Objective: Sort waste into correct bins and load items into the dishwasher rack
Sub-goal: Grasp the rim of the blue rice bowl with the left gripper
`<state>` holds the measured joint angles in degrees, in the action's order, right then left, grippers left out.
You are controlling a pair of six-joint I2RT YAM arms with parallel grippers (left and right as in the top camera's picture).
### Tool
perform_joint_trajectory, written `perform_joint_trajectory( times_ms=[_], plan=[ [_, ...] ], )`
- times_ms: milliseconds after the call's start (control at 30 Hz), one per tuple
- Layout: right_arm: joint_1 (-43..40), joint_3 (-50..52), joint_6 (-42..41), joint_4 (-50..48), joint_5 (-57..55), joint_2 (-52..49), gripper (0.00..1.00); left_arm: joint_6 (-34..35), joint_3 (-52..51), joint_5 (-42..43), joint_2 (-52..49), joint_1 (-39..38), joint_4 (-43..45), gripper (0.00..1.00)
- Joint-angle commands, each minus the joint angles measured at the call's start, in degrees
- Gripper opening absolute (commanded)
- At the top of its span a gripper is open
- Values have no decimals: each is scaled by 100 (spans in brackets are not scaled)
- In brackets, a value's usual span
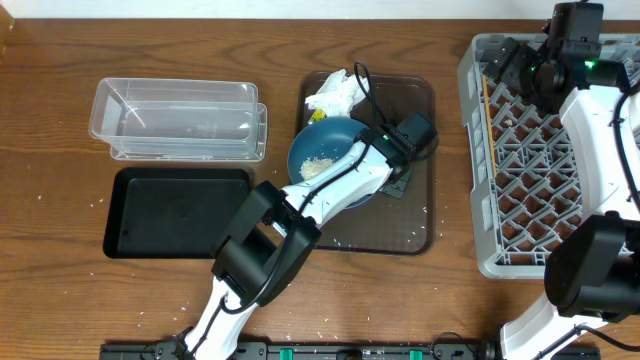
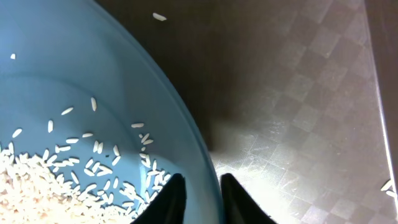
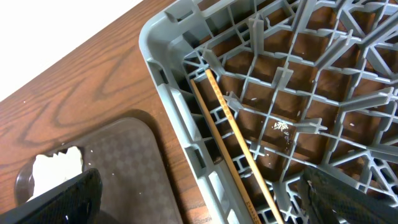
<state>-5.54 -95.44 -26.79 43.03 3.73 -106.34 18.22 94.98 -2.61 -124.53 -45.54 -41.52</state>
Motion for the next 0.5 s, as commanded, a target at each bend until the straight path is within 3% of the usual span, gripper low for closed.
perform_joint_trajectory(
  times_ms=[0,167,467],
  plan=[
    [-50,-13,-61,9,17,-15,99,15,-35,-111,-79,9,4,14],
    [-50,-13,-61,9,17,-15,99,15,26,-111,-76,-31,-87,6],
    [-50,-13,-61,9,15,-15,99,20,269,-518,133,-308,-450,6]
  ],
)
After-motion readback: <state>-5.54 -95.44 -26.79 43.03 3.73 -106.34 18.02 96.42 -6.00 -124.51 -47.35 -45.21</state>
